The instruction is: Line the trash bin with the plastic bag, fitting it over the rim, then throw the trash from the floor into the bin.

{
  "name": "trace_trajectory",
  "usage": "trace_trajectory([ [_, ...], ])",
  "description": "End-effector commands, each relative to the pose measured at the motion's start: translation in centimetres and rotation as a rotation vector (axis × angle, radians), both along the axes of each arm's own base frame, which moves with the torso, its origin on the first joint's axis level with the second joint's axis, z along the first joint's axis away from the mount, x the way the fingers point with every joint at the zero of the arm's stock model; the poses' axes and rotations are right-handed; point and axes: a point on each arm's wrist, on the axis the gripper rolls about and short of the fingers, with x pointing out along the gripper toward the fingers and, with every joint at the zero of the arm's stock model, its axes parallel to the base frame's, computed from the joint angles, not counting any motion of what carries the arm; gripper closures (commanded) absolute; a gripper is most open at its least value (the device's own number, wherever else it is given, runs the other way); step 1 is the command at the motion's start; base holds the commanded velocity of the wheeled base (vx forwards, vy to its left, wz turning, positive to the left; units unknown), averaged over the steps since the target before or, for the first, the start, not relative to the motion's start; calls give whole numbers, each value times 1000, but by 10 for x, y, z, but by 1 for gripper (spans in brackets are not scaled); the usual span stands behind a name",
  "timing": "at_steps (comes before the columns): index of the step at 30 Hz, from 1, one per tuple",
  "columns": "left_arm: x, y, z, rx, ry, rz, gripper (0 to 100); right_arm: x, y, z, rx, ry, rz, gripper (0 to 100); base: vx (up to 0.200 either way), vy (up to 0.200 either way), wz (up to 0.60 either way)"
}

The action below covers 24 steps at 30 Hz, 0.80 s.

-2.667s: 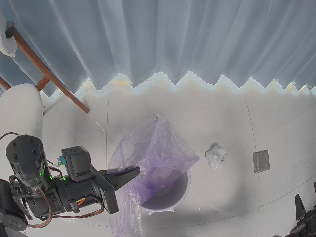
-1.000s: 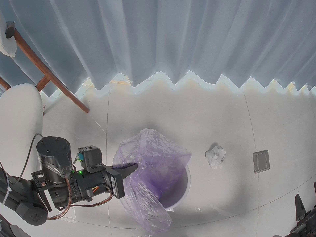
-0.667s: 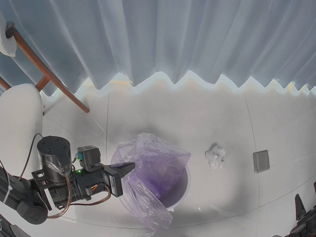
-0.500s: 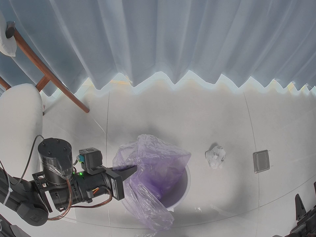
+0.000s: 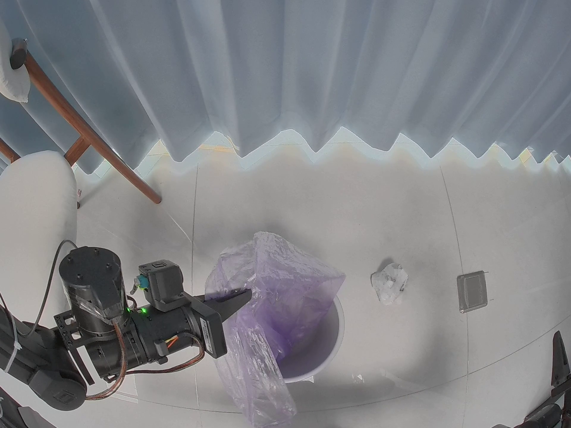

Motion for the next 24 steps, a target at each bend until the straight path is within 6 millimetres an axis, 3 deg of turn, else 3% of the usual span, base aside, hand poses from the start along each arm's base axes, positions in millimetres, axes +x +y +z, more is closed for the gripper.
trace_trajectory([
  [1,-2,-1,0,-1,-1,-6,100,-4,0,9,27,-38,7,0,0,0,0],
  [6,-3,-2,0,1,-6,-10,100,0,0,35,209,68,79,0,0,0,0],
  [16,-5,-6,1,0,-11,-30,100,-6,4,40,223,119,267,0,0,0,0],
  [24,-7,-6,0,4,-7,-32,100,12,5,52,259,234,291,0,0,0,0],
])
